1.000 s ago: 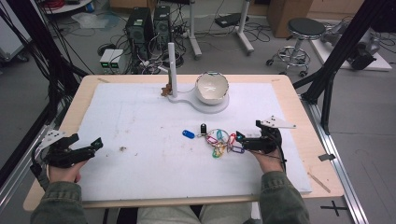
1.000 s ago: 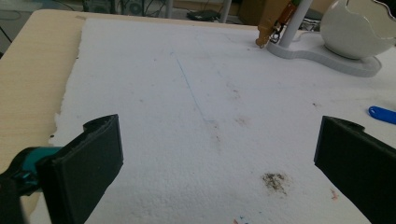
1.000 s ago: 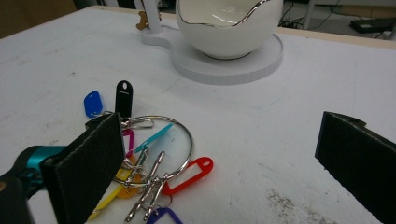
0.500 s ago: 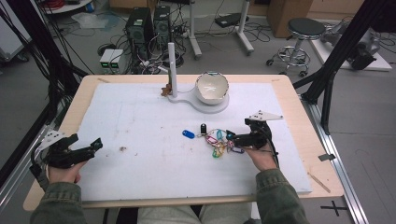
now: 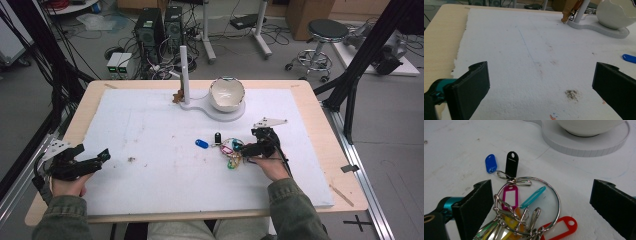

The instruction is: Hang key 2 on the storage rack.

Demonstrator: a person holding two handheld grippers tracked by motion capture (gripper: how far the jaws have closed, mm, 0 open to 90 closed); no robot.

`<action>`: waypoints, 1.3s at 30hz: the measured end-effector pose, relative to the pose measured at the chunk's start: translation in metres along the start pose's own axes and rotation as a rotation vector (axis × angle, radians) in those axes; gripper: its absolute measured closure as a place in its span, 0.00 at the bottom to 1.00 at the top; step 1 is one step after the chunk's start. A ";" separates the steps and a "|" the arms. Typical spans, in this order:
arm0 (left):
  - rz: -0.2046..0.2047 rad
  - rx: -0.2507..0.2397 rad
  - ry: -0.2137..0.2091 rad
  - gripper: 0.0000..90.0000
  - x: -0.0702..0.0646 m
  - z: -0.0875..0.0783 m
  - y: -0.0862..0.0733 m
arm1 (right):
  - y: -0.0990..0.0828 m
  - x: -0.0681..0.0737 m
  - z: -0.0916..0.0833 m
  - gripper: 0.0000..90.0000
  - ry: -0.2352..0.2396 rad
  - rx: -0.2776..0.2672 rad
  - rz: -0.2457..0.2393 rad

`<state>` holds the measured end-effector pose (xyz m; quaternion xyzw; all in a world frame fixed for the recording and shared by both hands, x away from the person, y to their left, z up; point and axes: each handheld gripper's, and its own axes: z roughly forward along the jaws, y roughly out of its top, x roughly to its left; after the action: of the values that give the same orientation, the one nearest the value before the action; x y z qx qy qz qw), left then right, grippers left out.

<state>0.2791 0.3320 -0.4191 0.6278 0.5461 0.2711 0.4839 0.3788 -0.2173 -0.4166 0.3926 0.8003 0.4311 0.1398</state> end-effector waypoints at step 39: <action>0.022 0.002 -0.013 0.02 -0.004 0.003 0.000 | 0.017 0.004 0.014 0.98 0.085 0.166 0.233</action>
<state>0.2804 0.3276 -0.4194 0.6360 0.5362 0.2717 0.4840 0.3923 -0.2010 -0.4106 0.4744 0.7874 0.3929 0.0220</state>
